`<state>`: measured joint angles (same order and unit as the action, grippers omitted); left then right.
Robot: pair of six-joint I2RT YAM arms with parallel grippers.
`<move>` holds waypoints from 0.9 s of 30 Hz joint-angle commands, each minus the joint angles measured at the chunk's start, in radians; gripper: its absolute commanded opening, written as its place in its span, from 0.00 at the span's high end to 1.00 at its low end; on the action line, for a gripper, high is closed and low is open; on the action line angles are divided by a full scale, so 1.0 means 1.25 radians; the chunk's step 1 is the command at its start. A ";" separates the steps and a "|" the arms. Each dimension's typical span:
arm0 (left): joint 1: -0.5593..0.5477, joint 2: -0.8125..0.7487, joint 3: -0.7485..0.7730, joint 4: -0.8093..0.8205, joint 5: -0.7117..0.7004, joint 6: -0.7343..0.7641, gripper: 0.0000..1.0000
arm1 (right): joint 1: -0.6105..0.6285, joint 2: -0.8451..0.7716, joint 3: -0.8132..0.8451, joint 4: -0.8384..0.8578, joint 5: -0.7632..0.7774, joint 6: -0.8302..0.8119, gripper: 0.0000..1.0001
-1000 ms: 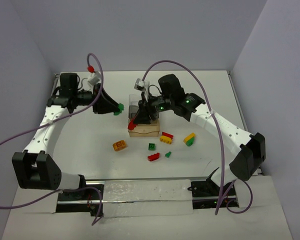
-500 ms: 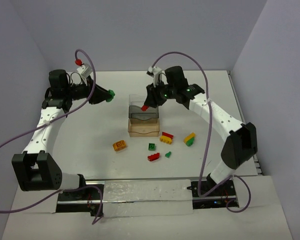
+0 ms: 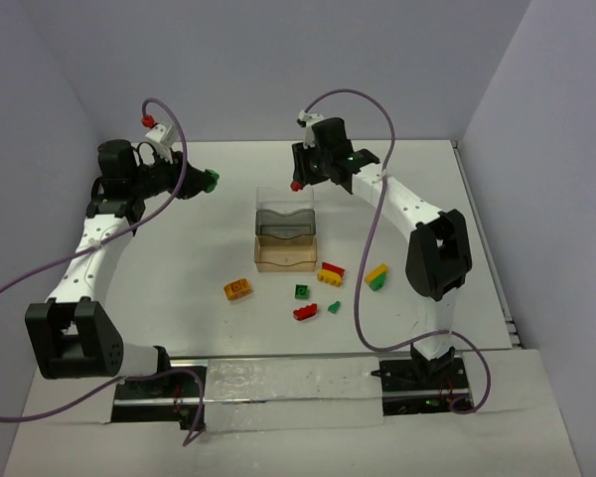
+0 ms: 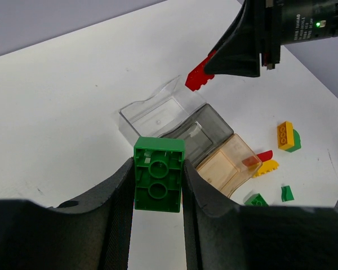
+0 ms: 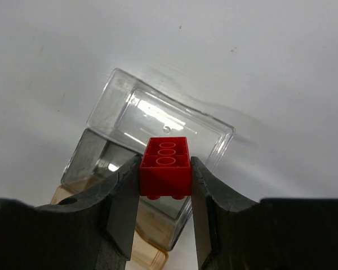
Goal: Sort the legos into containers by color
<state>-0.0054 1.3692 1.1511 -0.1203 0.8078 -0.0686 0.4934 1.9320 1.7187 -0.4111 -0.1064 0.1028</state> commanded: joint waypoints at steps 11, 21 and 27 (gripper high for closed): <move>-0.062 0.036 0.015 0.019 -0.078 0.021 1.00 | 0.005 0.101 0.094 -0.035 0.070 0.009 0.95; -0.136 0.087 0.018 0.039 -0.116 0.014 1.00 | 0.007 0.111 0.066 -0.027 0.068 0.005 0.47; -0.159 0.126 0.028 0.043 -0.106 0.002 1.00 | 0.011 0.070 0.070 -0.046 0.043 0.020 0.08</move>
<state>-0.1787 1.5067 1.1503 -0.1071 0.6817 -0.0492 0.4950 2.0670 1.7931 -0.4599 -0.0322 0.1132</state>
